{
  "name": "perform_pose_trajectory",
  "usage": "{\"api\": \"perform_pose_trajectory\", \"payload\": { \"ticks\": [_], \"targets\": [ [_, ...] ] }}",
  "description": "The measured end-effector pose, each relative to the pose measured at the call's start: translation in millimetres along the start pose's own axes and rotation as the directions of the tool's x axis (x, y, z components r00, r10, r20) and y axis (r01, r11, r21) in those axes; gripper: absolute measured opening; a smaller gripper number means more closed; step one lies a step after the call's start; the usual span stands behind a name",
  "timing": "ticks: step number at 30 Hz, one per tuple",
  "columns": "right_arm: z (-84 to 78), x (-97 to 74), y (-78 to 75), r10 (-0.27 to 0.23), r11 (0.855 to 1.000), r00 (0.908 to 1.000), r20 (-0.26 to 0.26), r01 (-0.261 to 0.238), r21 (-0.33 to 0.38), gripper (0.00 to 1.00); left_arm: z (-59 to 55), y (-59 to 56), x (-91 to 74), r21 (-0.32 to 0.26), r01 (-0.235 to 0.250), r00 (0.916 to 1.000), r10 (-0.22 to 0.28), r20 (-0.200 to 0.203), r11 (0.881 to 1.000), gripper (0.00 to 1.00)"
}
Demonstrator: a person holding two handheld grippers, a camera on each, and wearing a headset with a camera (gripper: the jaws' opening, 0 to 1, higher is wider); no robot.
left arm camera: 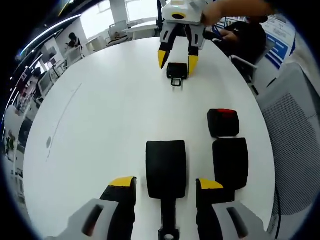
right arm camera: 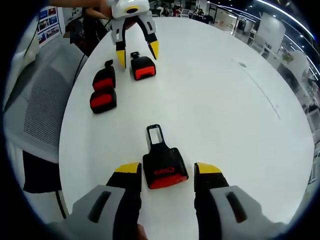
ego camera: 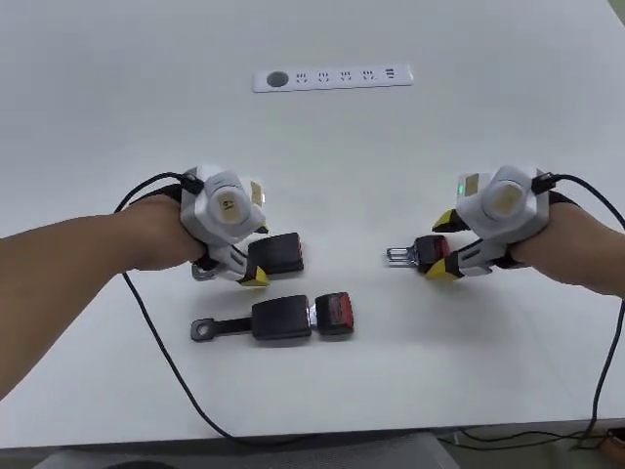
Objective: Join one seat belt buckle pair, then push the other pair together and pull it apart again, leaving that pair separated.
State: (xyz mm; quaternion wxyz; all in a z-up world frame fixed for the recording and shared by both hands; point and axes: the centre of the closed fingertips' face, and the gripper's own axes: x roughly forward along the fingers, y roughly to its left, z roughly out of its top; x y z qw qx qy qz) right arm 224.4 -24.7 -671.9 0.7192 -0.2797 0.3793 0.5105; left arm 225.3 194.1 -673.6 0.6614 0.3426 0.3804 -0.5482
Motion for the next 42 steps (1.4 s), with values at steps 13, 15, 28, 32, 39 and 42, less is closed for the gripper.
{"api": "perform_pose_trajectory", "payload": {
  "ticks": [13, 15, 28, 32, 39, 42],
  "targets": [
    [28.3, -19.7, 49.4, -0.055, 0.994, 0.99, 0.13, 0.042, 0.097, 0.61, -4.1, -37.8, -42.2, -0.198, -0.116, 0.9827, 0.141, 0.12, 0.973, 0.67],
    [29.4, -23.1, 55.5, -0.061, 0.993, 0.9883, 0.14, 0.047, 0.107, 0.64, -3.1, -51.1, -46.4, -0.219, -0.127, 0.9795, 0.157, 0.126, 0.967, 0.71],
    [11.1, -51.2, 69.8, -0.158, 0.967, 0.971, 0.179, 0.115, 0.226, 0.79, -63.4, -76.9, -84.9, -0.42, -0.221, 0.9491, 0.293, 0.115, 0.88, 0.93],
    [7.0, -60.7, 79.1, -0.167, 0.962, 0.9683, 0.186, 0.118, 0.245, 0.88, -78.5, -83.8, -95.0, -0.48, -0.238, 0.94, 0.325, 0.105, 0.844, 0.97],
    [2.5, -63.6, 86.2, -0.188, 0.951, 0.9633, 0.192, 0.13, 0.279, 0.99, -84.4, -94.2, -102.7, -0.533, -0.24, 0.9315, 0.347, 0.108, 0.811, 1.0],
    [2.4, -65.9, 86.0, -0.202, 0.945, 0.9596, 0.196, 0.139, 0.297, 0.99, -84.7, -96.3, -107.8, -0.557, -0.239, 0.926, 0.359, 0.116, 0.795, 1.0]
  ]
}}
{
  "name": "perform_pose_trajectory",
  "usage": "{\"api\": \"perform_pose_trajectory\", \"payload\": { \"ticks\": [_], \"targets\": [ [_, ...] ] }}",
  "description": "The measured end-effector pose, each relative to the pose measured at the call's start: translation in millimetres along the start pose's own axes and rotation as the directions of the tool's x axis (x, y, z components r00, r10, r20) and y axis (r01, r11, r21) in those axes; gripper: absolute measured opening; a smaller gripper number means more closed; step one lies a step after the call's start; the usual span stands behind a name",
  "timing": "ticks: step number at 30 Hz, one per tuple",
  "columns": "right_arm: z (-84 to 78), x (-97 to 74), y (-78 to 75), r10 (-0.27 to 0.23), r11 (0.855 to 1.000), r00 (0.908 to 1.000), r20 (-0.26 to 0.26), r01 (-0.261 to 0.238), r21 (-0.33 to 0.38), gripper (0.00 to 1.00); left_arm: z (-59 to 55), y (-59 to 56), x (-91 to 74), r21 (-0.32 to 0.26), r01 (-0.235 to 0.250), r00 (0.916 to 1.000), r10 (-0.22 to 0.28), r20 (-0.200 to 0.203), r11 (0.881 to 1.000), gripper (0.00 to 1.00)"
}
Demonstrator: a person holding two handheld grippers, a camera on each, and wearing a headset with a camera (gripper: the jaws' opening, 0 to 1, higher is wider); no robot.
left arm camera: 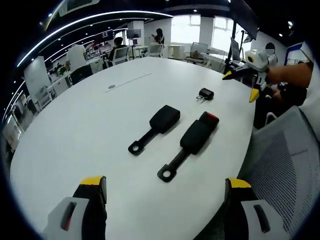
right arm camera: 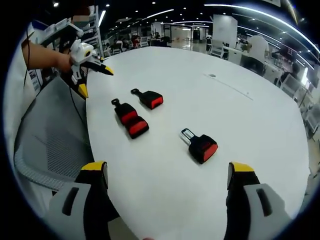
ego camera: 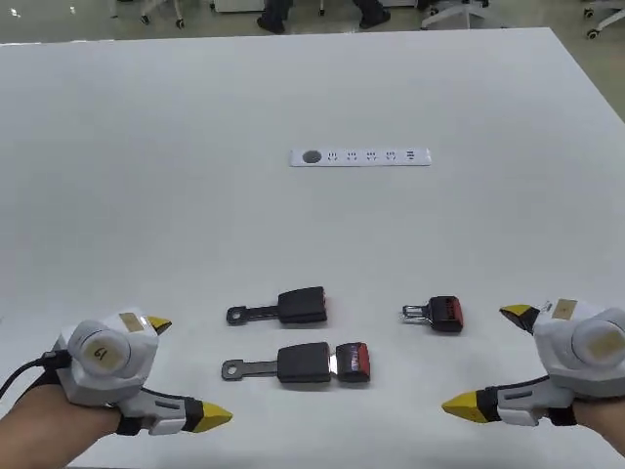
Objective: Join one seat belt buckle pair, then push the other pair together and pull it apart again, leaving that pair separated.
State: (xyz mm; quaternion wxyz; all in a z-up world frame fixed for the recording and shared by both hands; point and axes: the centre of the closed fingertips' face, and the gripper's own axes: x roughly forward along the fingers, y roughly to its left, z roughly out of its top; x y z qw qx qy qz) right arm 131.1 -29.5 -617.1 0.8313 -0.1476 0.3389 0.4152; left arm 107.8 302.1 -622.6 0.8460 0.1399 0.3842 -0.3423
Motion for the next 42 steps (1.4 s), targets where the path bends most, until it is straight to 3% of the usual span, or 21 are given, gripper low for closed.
{"api": "perform_pose_trajectory", "payload": {
  "ticks": [10, 12, 17, 19, 23, 36, 42],
  "targets": [
    [-2.5, -8.4, 1.4, -0.026, 0.999, 0.9996, 0.013, 0.025, 0.025, 0.99, -8.4, 0.6, -8.1, -0.026, -0.007, 1.0, 0.008, 0.005, 1.0, 1.0],
    [0.9, -10.5, 4.1, -0.025, 1.0, 0.999, 0.038, 0.025, 0.011, 0.99, -9.8, -0.5, -9.4, -0.028, -0.005, 1.0, 0.005, 0.003, 1.0, 1.0],
    [-1.1, -11.0, 9.6, -0.01, 1.0, 0.9993, 0.036, 0.01, -0.011, 0.99, -10.0, -1.2, -11.9, -0.031, -0.023, 0.9996, 0.023, 0.015, 0.999, 1.0],
    [-2.1, -13.5, 1.2, -0.054, 0.998, 0.9978, 0.038, 0.054, -0.017, 1.0, -11.6, -1.4, -12.9, -0.023, -0.029, 0.9994, 0.029, 0.019, 0.999, 1.0],
    [-2.0, -20.6, -4.7, -0.094, 0.995, 0.9942, 0.051, 0.095, -0.018, 1.0, -11.6, -4.2, -13.3, -0.009, -0.034, 0.9992, 0.035, 0.022, 0.999, 1.0],
    [1.7, -22.4, 8.0, -0.074, 0.997, 0.9939, 0.082, 0.074, 0.004, 1.0, -7.3, -7.6, -18.0, -0.017, -0.045, 0.9978, 0.045, 0.048, 0.999, 1.0],
    [2.9, -24.1, 13.2, -0.056, 0.998, 0.9941, 0.093, 0.054, 0.024, 1.0, -12.1, -1.1, -24.9, -0.042, -0.068, 0.9951, 0.071, 0.069, 0.997, 1.0]
  ]
}}
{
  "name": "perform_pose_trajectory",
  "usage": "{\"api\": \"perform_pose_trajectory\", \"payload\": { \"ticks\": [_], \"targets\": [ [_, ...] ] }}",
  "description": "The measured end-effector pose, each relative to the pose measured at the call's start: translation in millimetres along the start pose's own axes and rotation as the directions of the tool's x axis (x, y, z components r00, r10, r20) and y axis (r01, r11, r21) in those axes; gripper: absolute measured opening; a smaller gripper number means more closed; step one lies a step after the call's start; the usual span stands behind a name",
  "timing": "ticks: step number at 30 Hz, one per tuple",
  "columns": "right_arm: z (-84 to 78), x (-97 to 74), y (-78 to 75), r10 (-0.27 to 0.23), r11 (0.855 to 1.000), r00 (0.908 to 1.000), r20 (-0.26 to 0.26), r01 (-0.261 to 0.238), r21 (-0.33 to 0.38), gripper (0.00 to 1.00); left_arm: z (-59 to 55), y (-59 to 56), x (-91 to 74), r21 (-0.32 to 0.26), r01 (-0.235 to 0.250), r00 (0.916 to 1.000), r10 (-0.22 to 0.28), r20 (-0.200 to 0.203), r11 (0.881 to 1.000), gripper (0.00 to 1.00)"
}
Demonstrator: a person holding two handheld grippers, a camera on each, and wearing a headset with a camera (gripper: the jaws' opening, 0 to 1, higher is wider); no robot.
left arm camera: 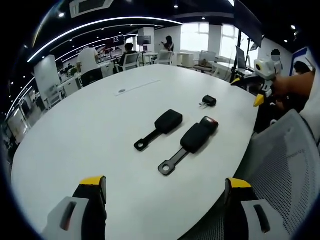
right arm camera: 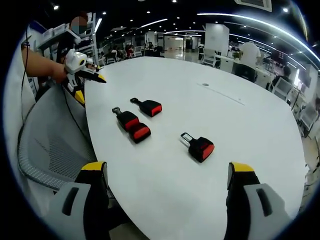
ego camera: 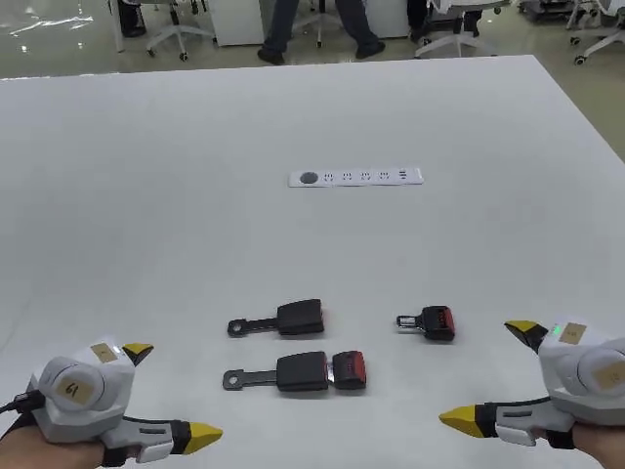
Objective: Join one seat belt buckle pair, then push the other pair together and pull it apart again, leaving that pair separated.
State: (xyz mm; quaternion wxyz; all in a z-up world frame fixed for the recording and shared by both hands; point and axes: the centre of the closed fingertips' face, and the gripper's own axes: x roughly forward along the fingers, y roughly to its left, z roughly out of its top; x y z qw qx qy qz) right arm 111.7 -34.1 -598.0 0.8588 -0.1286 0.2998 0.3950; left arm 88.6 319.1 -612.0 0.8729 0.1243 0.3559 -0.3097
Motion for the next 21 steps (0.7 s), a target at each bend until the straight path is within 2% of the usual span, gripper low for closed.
{"api": "perform_pose_trajectory", "payload": {
  "ticks": [7, 21],
  "targets": [
    [-0.1, -2.2, 1.3, 0.001, 1.0, 1.0, 0.004, -0.001, -0.009, 1.0, 6.7, -1.7, -2.1, -0.029, -0.017, 0.9994, 0.018, 0.029, 0.999, 1.0],
    [-0.4, -7.6, -3.5, -0.009, 1.0, 0.9999, 0.014, 0.009, 0.013, 1.0, 5.6, 5.3, -4.5, -0.042, -0.024, 0.9979, 0.026, 0.06, 0.999, 1.0]
  ]
}}
